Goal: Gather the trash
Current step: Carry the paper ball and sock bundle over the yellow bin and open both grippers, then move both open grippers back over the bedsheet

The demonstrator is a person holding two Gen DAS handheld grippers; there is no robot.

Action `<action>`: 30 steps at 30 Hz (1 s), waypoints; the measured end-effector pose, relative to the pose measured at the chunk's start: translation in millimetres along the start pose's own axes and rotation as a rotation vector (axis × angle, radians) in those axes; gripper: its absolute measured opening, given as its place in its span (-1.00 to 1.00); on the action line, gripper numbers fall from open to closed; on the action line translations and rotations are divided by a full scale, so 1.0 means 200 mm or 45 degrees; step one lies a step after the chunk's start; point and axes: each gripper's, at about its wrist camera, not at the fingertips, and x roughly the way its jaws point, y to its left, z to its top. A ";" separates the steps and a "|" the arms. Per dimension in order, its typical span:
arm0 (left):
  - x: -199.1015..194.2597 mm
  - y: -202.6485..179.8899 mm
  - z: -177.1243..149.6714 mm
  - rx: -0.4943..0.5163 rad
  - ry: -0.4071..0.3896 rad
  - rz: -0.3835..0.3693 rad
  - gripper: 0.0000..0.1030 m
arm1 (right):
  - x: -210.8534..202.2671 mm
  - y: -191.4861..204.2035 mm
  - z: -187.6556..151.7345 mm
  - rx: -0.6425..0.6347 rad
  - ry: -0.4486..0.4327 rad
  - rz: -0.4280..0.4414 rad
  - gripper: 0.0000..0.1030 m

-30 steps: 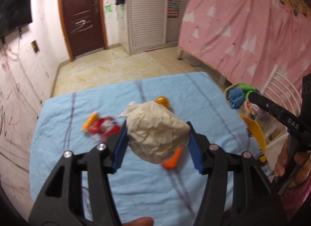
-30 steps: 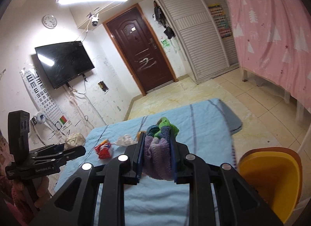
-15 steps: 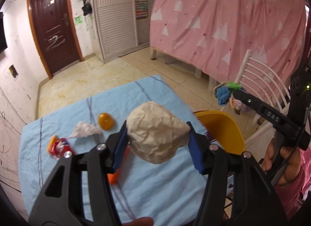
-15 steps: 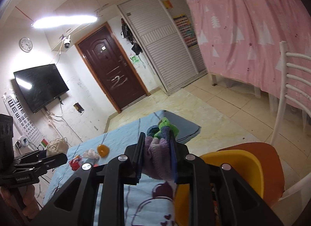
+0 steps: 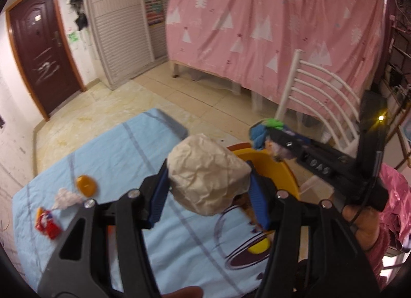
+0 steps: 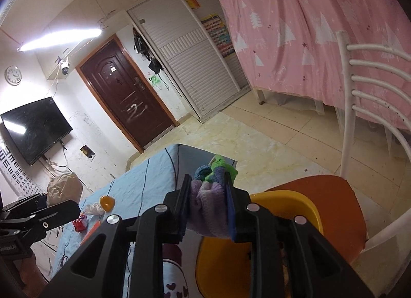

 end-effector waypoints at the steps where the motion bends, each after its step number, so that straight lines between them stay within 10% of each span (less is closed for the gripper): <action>1: 0.02 -0.02 0.02 0.002 0.012 -0.018 0.06 | 0.00 -0.02 0.00 0.016 0.000 -0.004 -0.49; 14: 0.25 -0.12 0.06 -0.032 0.095 -0.166 0.34 | -0.02 -0.19 0.02 0.149 -0.031 -0.033 -0.29; 30: 0.11 0.08 0.04 -0.120 0.030 -0.117 0.40 | 0.03 0.03 -0.01 0.031 0.013 0.020 -0.25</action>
